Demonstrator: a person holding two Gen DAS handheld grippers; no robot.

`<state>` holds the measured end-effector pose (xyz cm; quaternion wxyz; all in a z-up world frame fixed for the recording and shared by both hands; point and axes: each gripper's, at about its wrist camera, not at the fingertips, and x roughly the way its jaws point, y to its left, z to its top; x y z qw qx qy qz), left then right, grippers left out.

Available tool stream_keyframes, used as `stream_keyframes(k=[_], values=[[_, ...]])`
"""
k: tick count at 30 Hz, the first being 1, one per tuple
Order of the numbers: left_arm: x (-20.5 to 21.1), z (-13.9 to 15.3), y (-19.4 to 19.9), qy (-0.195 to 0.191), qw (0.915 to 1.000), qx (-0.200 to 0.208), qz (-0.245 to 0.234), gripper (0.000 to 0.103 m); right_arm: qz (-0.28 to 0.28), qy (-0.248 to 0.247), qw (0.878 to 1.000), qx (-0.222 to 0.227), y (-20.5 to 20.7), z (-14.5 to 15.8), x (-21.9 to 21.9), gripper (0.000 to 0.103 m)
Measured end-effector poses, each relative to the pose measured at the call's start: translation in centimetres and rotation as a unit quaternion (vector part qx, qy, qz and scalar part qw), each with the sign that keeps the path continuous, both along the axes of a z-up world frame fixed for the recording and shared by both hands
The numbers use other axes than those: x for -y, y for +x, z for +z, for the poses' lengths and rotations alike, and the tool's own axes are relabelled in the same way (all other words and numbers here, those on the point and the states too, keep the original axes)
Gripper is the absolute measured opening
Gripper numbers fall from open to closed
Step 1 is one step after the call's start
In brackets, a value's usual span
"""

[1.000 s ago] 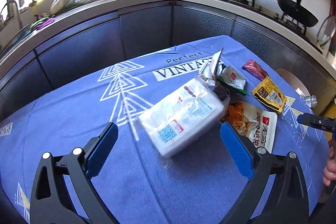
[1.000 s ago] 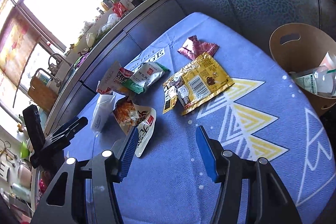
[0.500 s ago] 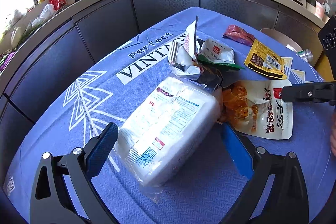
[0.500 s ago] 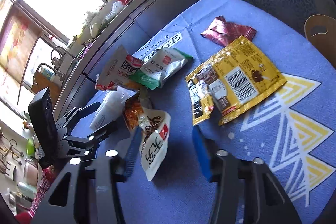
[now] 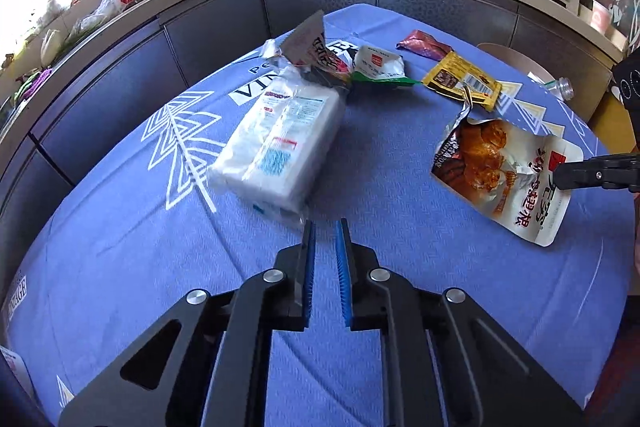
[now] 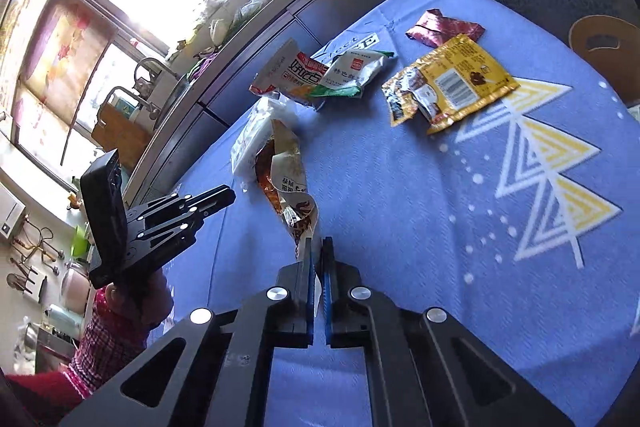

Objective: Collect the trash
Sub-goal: 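Close the left gripper on the white tissue pack and lift it, then grasp the sauce pouch with the right gripper while the left gripper holds the tissue pack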

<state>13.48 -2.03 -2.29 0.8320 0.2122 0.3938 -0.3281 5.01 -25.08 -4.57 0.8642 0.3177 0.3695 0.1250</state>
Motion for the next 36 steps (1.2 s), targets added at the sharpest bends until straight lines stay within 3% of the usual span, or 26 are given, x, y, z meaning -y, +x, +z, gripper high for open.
stream_keyframes(k=[1, 2, 3, 9, 12, 15, 17, 18, 24, 36], values=[[0.0, 0.2, -0.3, 0.008, 0.9999, 0.007, 0.005, 0.065, -0.005, 0.003, 1.000, -0.003, -0.7, -0.3, 0.4, 0.004], [0.0, 0.5, -0.4, 0.018, 0.9994, 0.026, 0.016, 0.085, -0.011, 0.008, 1.000, -0.008, -1.2, -0.7, 0.9, 0.004], [0.0, 1.1, -0.5, 0.018, 0.9985, 0.047, 0.019, 0.096, -0.015, 0.013, 1.000, -0.014, -1.4, -1.2, 1.2, 0.004], [3.0, 1.4, 3.9, 0.069, 0.9957, 0.060, 0.013, 0.097, -0.042, 0.094, 0.994, -0.048, -2.5, -4.5, 3.7, 0.005], [4.7, -0.1, 6.8, 0.102, 0.9934, 0.050, 0.014, 0.097, -0.046, 0.091, 0.994, -0.045, -2.7, -4.4, 3.9, 0.005], [5.8, -1.1, 8.8, 0.106, 0.9933, 0.039, 0.025, 0.097, -0.049, 0.090, 0.994, -0.046, -2.7, -4.3, 4.1, 0.005], [5.8, -1.4, 9.2, 0.096, 0.9944, 0.027, 0.035, 0.088, -0.050, 0.091, 0.993, -0.047, -2.5, -4.4, 4.2, 0.005], [5.7, -1.6, 9.3, 0.093, 0.9947, 0.020, 0.038, 0.079, -0.050, 0.092, 0.993, -0.048, -2.5, -4.4, 4.3, 0.005], [4.6, -1.6, 7.0, 0.089, 0.9926, 0.038, 0.073, 0.064, -0.051, 0.097, 0.993, -0.047, -2.3, -4.5, 4.2, 0.005], [1.7, -1.8, -1.3, 0.073, 0.9883, 0.027, 0.131, 0.064, -0.050, 0.109, 0.991, -0.051, -3.7, -4.9, 3.0, 0.005]])
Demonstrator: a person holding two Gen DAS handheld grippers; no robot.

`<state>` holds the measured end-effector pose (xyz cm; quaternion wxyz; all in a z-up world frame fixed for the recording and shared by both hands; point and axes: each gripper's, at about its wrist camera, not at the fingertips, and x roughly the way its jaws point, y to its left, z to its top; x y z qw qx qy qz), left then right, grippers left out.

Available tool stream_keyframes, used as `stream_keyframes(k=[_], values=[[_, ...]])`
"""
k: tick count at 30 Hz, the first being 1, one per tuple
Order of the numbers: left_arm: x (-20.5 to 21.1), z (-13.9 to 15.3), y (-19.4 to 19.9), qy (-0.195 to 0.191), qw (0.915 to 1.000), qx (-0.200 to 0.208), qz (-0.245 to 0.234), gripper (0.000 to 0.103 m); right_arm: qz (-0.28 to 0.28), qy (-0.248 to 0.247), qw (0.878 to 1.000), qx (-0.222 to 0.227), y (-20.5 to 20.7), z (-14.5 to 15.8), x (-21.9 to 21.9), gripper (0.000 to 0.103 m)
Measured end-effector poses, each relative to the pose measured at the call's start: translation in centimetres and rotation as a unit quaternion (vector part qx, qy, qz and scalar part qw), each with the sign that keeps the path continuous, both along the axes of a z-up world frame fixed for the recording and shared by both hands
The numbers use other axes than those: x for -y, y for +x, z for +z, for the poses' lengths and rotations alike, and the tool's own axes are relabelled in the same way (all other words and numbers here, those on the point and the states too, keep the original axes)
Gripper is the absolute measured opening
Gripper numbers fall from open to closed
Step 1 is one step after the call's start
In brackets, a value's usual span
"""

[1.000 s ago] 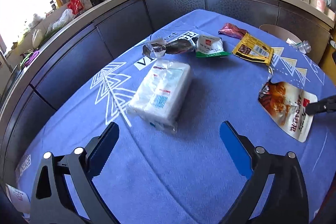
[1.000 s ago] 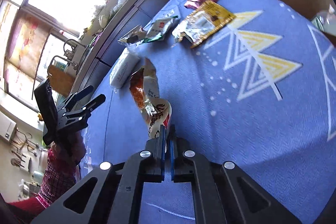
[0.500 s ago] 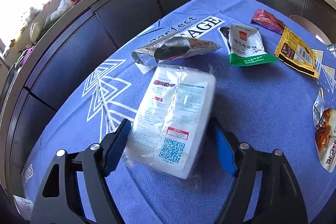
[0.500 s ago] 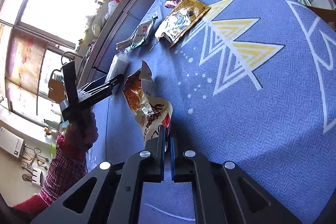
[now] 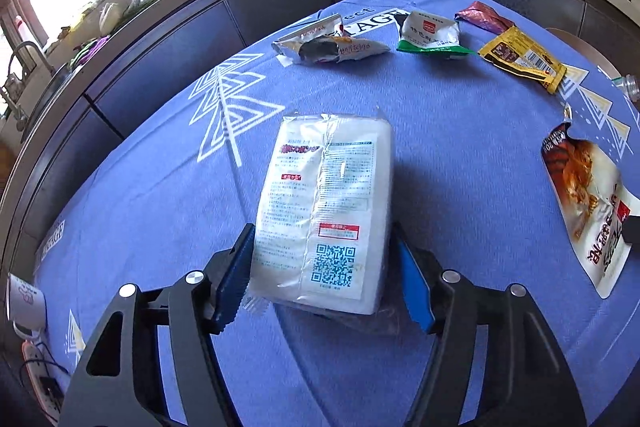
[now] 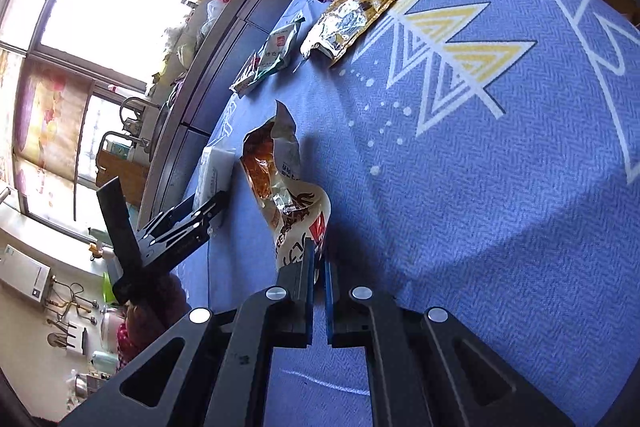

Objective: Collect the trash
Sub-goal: 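Grasp the sauce pouch with the right gripper while the left gripper holds the tissue pack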

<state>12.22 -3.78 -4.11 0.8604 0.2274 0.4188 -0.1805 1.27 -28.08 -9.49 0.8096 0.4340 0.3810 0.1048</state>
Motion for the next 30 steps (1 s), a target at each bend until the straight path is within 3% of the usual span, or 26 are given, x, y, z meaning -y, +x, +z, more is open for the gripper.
stream_keyframes(k=[7, 14, 16, 21, 25, 30], values=[[-0.5, -0.2, -3.3, -0.016, 0.9992, -0.011, 0.036, 0.065, -0.008, -0.003, 1.000, 0.003, -0.8, 0.0, -0.3, 0.006], [-1.5, -0.2, -3.9, -0.040, 0.9962, -0.042, 0.065, 0.066, -0.013, -0.030, 0.999, 0.002, -1.1, 0.5, -0.7, 0.008], [-1.5, -0.2, -4.2, -0.038, 0.9962, -0.041, 0.067, 0.067, -0.013, -0.055, 0.998, 0.002, -1.1, 1.0, -1.2, 0.010], [-1.6, -0.2, -4.2, -0.040, 0.9955, -0.043, 0.074, 0.069, -0.019, -0.113, 0.993, 0.015, -1.0, 2.5, -2.1, 0.038], [-1.4, -0.1, -4.2, -0.031, 0.9955, -0.038, 0.081, 0.071, -0.024, -0.154, 0.988, 0.023, -1.0, 3.2, -2.8, 0.041], [-0.8, 0.0, -4.7, -0.016, 0.9963, -0.028, 0.080, 0.071, -0.020, -0.163, 0.986, 0.018, -0.5, 3.1, -3.2, 0.041]])
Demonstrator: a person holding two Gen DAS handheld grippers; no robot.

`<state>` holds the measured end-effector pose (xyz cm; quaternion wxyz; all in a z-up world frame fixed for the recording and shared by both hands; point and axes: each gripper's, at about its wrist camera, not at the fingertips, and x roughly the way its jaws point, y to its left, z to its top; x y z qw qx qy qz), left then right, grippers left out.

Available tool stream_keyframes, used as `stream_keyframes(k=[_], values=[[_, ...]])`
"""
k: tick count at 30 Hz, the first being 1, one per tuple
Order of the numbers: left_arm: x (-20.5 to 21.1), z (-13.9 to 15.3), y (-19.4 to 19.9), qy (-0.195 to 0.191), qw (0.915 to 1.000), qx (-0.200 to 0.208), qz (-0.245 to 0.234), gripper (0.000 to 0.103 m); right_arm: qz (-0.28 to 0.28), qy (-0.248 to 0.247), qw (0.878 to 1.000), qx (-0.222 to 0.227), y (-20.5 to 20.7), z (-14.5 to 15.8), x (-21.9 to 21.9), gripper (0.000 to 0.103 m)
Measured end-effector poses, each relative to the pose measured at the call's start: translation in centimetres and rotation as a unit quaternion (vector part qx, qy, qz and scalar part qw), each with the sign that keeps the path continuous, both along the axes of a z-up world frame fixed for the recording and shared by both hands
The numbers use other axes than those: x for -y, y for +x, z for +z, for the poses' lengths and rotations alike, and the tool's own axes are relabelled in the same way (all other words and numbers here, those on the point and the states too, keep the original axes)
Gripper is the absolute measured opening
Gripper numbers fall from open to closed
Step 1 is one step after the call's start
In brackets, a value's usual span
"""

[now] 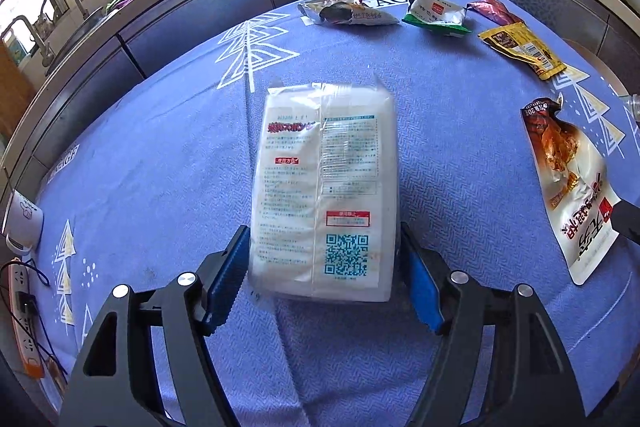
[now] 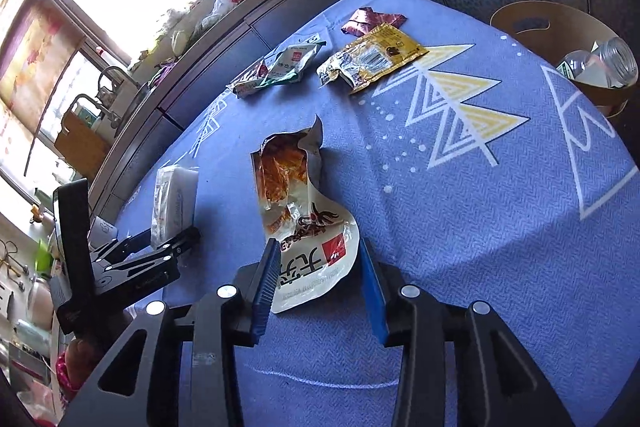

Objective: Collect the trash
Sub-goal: 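Grasp the sauce pouch with the right gripper while the left gripper holds the tissue pack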

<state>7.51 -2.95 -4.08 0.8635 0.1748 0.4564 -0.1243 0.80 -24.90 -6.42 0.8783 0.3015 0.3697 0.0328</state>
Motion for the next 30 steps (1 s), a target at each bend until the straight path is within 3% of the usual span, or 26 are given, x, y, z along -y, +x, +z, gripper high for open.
stream_keyframes(k=[28, 30], values=[[-1.4, -0.3, 0.5, -0.032, 0.9995, -0.004, 0.001, 0.080, 0.011, -0.044, 0.999, -0.001, 2.0, 0.3, -2.0, 0.041], [-1.4, -0.3, 0.5, -0.032, 0.9995, -0.003, 0.001, 0.080, 0.020, -0.046, 0.999, -0.002, 2.2, 0.2, -2.2, 0.027]])
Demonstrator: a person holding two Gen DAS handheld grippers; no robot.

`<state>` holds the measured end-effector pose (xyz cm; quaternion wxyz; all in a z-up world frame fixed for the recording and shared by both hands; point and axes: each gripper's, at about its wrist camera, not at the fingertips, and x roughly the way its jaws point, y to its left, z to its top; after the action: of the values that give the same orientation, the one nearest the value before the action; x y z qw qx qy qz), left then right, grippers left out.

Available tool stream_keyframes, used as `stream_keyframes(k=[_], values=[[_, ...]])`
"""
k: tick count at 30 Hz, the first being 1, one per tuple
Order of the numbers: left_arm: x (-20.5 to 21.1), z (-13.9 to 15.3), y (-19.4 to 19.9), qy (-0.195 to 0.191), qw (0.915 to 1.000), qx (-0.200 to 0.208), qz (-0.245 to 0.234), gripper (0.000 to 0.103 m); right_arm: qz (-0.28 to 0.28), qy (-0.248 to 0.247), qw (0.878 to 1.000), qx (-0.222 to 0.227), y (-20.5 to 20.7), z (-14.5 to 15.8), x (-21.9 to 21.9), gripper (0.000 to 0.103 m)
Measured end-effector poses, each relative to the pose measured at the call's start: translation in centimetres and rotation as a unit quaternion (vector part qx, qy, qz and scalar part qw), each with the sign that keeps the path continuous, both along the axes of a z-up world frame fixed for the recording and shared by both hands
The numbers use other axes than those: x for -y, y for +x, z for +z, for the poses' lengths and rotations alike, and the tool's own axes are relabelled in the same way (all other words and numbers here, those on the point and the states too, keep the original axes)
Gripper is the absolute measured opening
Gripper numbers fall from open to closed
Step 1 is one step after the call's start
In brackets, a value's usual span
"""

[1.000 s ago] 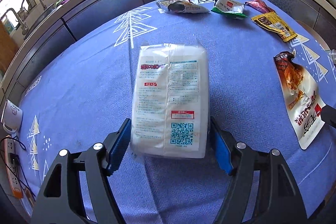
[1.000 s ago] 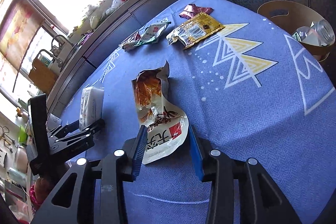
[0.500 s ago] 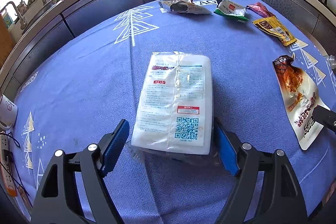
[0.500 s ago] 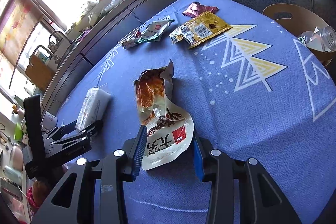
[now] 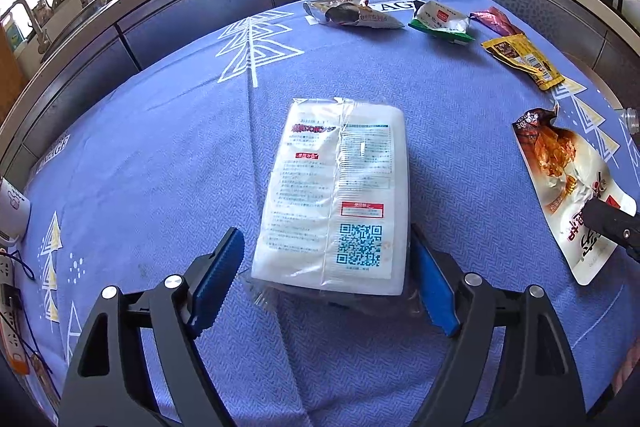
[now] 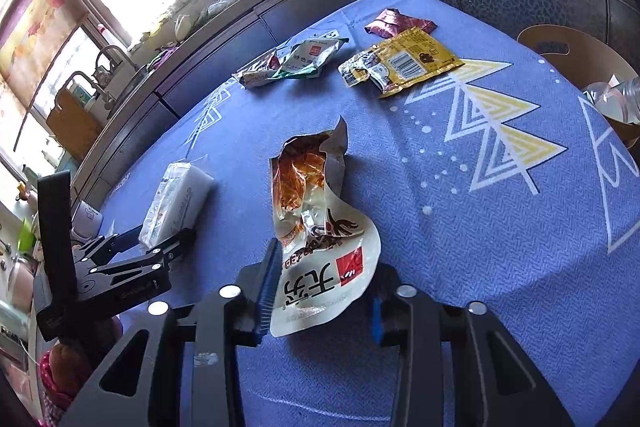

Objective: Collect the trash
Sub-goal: 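Grasp the sauce pouch with the right gripper while the left gripper holds the tissue pack, then carry the tissue pack and sauce pouch to the bin and release both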

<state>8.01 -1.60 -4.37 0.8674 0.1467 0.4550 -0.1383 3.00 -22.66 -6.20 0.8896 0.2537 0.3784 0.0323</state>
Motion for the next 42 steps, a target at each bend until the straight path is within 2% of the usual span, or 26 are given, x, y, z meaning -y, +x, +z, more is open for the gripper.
stream_keyframes(k=[2, 4, 6, 10, 11, 14, 18, 21, 23, 27, 29, 33, 34, 35, 37, 39, 42], values=[[0.1, 0.0, -0.1, 0.000, 1.0000, 0.002, -0.001, 0.079, 0.006, 0.003, 1.000, 0.007, -0.1, 0.2, -0.2, 0.021], [0.1, 0.2, -0.3, -0.016, 0.9998, -0.005, -0.009, 0.063, 0.017, 0.001, 1.000, 0.020, -0.3, 0.7, -0.5, 0.014], [0.2, 0.5, -0.6, -0.020, 0.9998, 0.001, -0.007, 0.061, 0.023, -0.006, 0.999, 0.030, -0.6, 1.4, -0.7, 0.012], [0.5, 1.3, -1.4, -0.056, 0.9980, -0.011, -0.028, 0.060, 0.010, 0.002, 0.999, 0.045, -1.2, 2.2, 0.6, 0.011], [0.8, 1.6, -1.7, -0.068, 0.9968, -0.016, -0.039, 0.060, 0.005, 0.005, 0.999, 0.046, -1.2, 2.2, 1.1, 0.006], [2.3, 2.8, -2.5, -0.110, 0.9906, -0.036, -0.074, 0.060, -0.011, 0.028, 0.998, 0.049, -1.6, 2.0, 3.1, 0.006], [5.7, 3.9, -2.6, -0.142, 0.9804, -0.067, -0.118, 0.060, -0.028, 0.039, 0.996, 0.070, -2.5, 2.4, 5.3, 0.005], [9.4, 4.6, -2.2, -0.148, 0.9731, -0.086, -0.154, 0.061, -0.064, 0.029, 0.992, 0.102, -3.7, 3.5, 8.3, 0.005], [13.0, 5.4, -1.7, -0.151, 0.9650, -0.102, -0.189, 0.061, -0.095, 0.027, 0.988, 0.116, -4.3, 4.0, 11.2, 0.005], [22.6, 6.4, -0.2, -0.137, 0.9494, -0.115, -0.258, 0.061, -0.165, 0.024, 0.977, 0.135, -5.3, 4.7, 17.9, 0.005], [27.4, 6.2, 0.7, -0.132, 0.9408, -0.128, -0.284, 0.061, -0.194, 0.016, 0.971, 0.137, -5.4, 4.7, 20.8, 0.005], [35.9, 4.9, 3.1, -0.131, 0.9285, -0.163, -0.307, 0.064, -0.232, 0.007, 0.965, 0.122, -4.4, 4.0, 25.6, 0.005], [37.3, 4.4, 3.6, -0.128, 0.9279, -0.169, -0.307, 0.066, -0.236, 0.006, 0.965, 0.117, -4.1, 3.8, 26.3, 0.005], [38.8, 3.8, 4.1, -0.124, 0.9282, -0.174, -0.304, 0.067, -0.241, 0.005, 0.964, 0.109, -3.7, 3.5, 27.2, 0.006], [41.1, 2.6, 5.0, -0.117, 0.9281, -0.187, -0.300, 0.075, -0.246, 0.011, 0.964, 0.096, -3.2, 2.5, 28.7, 0.009], [42.1, 1.7, 5.5, -0.109, 0.9311, -0.190, -0.292, 0.080, -0.248, 0.020, 0.964, 0.088, -2.7, 1.7, 29.6, 0.045], [42.2, 0.9, 6.0, -0.109, 0.9347, -0.195, -0.277, 0.080, -0.268, 0.016, 0.958, 0.097, -3.6, 1.2, 29.8, 0.049]])
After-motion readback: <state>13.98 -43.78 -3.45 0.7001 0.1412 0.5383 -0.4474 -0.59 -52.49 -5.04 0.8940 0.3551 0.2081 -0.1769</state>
